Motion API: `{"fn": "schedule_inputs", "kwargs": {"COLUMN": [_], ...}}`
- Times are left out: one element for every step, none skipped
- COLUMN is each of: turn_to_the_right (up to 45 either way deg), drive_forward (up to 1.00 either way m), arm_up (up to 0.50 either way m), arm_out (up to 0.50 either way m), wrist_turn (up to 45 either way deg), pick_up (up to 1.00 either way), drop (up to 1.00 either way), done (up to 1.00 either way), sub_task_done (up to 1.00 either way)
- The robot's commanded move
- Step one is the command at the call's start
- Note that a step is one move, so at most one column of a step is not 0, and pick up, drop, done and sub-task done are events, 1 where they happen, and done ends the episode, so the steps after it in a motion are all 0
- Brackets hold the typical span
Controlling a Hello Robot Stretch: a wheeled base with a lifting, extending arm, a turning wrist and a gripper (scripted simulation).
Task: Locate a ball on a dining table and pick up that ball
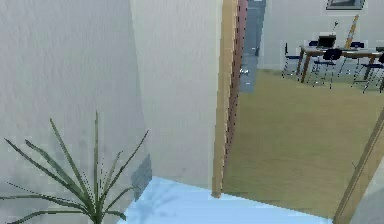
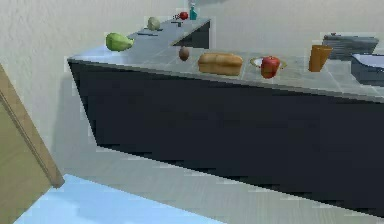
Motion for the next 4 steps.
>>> {"fn": "schedule_inputs", "kwargs": {"turn_to_the_right": [24.0,0.0,0.0,0.0], "drive_forward": [0.0,1.0,0.2,1.0], "arm_up": [0.0,0.0,0.0,0.0], "arm_out": [0.0,0.0,0.0,0.0], "wrist_turn": [0.0,0.0,0.0,0.0], "pick_up": [0.0,0.0,0.0,0.0], "drop": [0.0,0.0,0.0,0.0], "done": [0.0,0.0,0.0,0.0], "sub_task_done": [0.0,0.0,0.0,0.0]}}
